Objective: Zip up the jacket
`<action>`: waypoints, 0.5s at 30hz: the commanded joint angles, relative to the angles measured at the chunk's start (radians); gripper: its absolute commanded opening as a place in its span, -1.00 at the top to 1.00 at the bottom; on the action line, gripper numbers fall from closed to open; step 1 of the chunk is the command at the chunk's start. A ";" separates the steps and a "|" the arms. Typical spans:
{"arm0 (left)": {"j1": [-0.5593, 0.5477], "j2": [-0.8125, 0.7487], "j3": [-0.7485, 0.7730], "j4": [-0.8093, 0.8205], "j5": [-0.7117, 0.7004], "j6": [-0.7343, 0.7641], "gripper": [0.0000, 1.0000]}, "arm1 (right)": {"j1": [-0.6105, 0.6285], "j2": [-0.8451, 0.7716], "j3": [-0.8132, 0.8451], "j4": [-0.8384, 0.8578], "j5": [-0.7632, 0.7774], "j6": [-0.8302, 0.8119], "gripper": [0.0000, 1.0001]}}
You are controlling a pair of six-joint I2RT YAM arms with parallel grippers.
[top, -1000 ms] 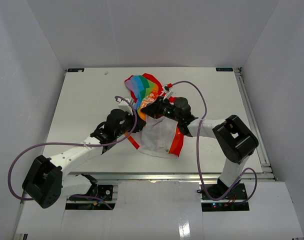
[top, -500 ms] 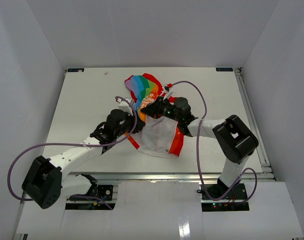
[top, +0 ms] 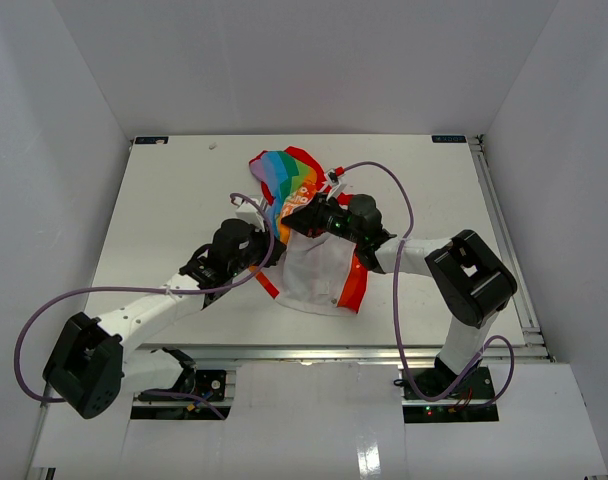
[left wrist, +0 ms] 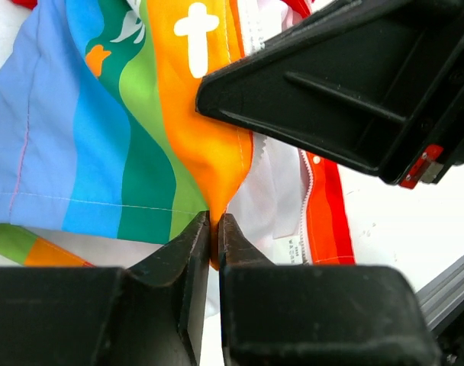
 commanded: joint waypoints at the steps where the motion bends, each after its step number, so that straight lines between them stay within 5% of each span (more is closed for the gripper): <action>1: -0.001 -0.009 0.001 0.008 0.005 0.007 0.82 | -0.002 0.005 0.011 0.023 -0.016 -0.025 0.85; 8: -0.001 0.015 0.007 0.031 0.061 0.017 1.00 | -0.002 0.019 0.039 -0.001 -0.073 -0.049 0.76; 12: -0.001 0.014 -0.005 0.066 0.114 0.021 1.00 | -0.002 0.017 0.038 -0.011 -0.101 -0.072 0.02; 15: 0.000 -0.007 -0.029 0.111 0.145 0.027 1.00 | -0.004 -0.005 0.021 -0.053 -0.078 -0.120 -0.23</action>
